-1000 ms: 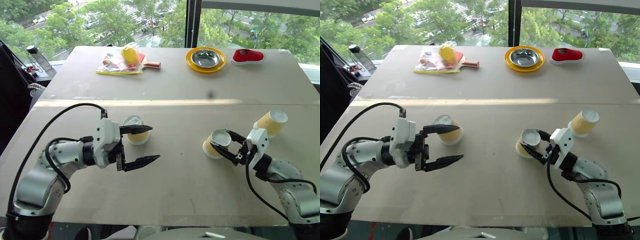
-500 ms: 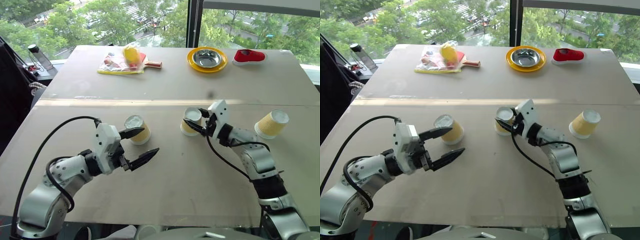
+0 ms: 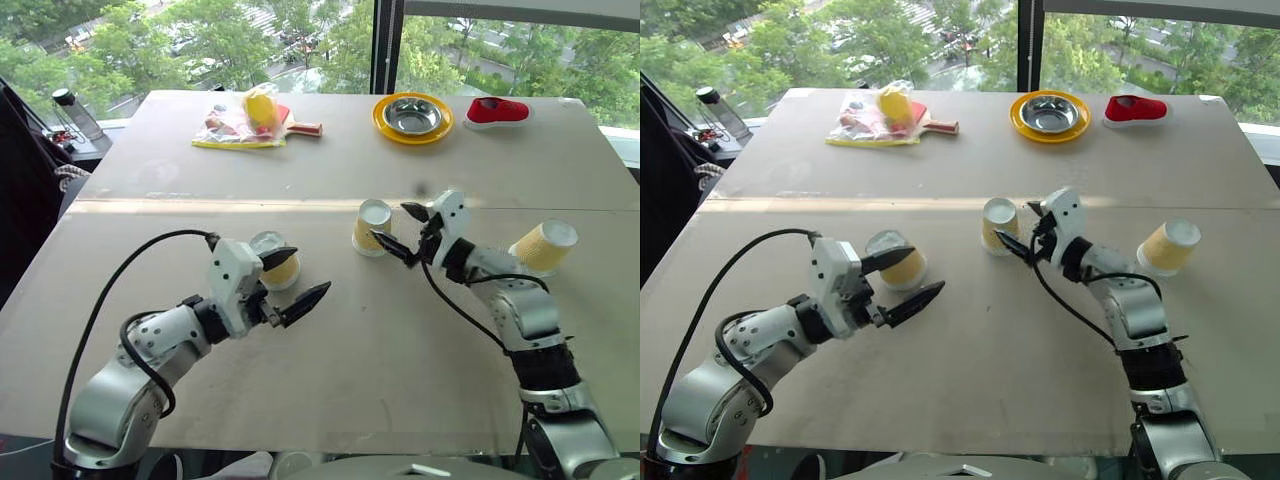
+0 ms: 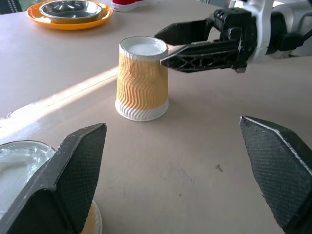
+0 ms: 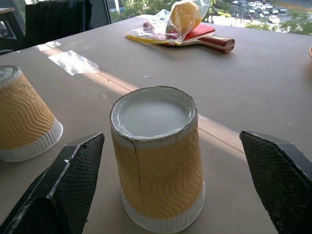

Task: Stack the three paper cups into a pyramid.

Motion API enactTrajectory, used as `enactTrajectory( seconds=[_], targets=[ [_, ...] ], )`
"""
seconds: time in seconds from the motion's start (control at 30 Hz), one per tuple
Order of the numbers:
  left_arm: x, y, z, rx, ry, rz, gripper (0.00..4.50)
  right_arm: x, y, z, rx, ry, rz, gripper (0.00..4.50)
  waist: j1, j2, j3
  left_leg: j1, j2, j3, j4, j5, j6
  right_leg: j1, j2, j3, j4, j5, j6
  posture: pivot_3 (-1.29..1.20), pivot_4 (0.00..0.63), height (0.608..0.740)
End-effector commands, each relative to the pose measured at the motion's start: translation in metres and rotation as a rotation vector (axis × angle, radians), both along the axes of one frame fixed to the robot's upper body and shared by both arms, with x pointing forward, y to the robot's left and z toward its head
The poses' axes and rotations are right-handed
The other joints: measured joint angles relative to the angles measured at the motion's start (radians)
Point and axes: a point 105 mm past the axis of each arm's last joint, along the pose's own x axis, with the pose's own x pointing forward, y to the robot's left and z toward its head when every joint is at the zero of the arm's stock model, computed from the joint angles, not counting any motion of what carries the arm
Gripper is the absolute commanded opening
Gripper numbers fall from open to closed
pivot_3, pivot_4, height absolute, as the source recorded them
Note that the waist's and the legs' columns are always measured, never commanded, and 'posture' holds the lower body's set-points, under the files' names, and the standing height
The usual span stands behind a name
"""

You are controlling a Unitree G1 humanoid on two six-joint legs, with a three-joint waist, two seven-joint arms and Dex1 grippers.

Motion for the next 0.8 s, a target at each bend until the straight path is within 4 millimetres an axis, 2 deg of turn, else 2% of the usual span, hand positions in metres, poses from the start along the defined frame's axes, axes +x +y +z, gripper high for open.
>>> enactTrajectory(
  seconds=[0.03, 0.17, 0.23, 0.3, 0.33, 0.47, 0.57, 0.8],
  targets=[
    [-0.009, -0.027, 0.008, 0.017, -0.033, -0.147, 4.50, -0.032, -0.016, 0.023, -0.041, -0.142, 0.024, 4.45, 0.007, 0.000, 0.000, 0.000, 0.000, -0.001, 0.000, 0.000, 0.000, 0.000, 0.000, 0.000, 0.000, 0.000, 0.000, 0.00, 0.150, 0.740],
    [0.000, -0.049, 0.025, -0.036, -0.070, -0.190, 4.50, -0.032, -0.062, 0.028, -0.096, -0.193, -0.190, 4.45, 0.006, 0.000, 0.000, -0.001, -0.002, -0.002, 0.003, 0.000, 0.000, 0.002, -0.001, 0.000, 0.000, 0.000, 0.000, 0.00, 0.150, 0.740],
    [0.000, -0.065, 0.028, -0.020, -0.074, -0.270, 4.50, -0.027, -0.102, 0.034, -0.134, -0.249, -0.388, 4.45, 0.003, 0.000, 0.000, 0.000, -0.002, -0.002, 0.005, 0.000, 0.000, 0.004, -0.001, 0.000, 0.001, 0.001, 0.000, 0.00, 0.150, 0.740],
    [-0.002, -0.077, 0.028, -0.008, -0.074, -0.353, 4.50, -0.033, -0.137, 0.031, -0.192, -0.263, -0.521, 4.45, 0.007, 0.000, 0.000, 0.000, -0.002, -0.002, 0.006, 0.000, 0.000, 0.004, 0.000, 0.000, 0.001, 0.001, 0.000, 0.00, 0.150, 0.740],
    [-0.001, -0.078, 0.027, -0.006, -0.062, -0.374, 4.50, -0.036, -0.149, 0.029, -0.204, -0.255, -0.564, 4.45, 0.010, 0.001, 0.000, 0.000, -0.002, -0.002, 0.007, 0.000, 0.000, 0.004, 0.000, 0.000, 0.001, 0.001, 0.000, 0.00, 0.150, 0.740],
    [0.000, -0.078, 0.019, 0.028, -0.031, -0.440, 4.50, -0.038, -0.171, 0.024, -0.175, -0.237, -0.686, 4.45, -0.005, 0.001, 0.000, 0.001, -0.002, -0.003, 0.006, 0.000, 0.000, 0.003, 0.002, 0.003, 0.002, 0.001, -0.001, 0.00, 0.150, 0.740],
    [0.007, -0.083, 0.024, 0.026, -0.048, -0.445, 4.50, -0.032, -0.187, 0.025, -0.084, -0.222, -0.794, 4.45, -0.012, 0.001, 0.000, 0.002, -0.001, -0.004, 0.006, 0.000, 0.000, 0.004, 0.003, 0.004, 0.003, 0.001, -0.001, 0.00, 0.150, 0.740],
    [0.016, -0.092, 0.028, 0.014, -0.089, -0.453, 4.50, -0.026, -0.198, 0.011, 0.027, -0.133, -0.850, 4.45, 0.005, 0.001, 0.000, 0.001, -0.002, -0.006, 0.010, 0.000, 0.000, 0.004, 0.003, 0.003, 0.003, 0.003, -0.001, 0.00, 0.150, 0.740]
  ],
)
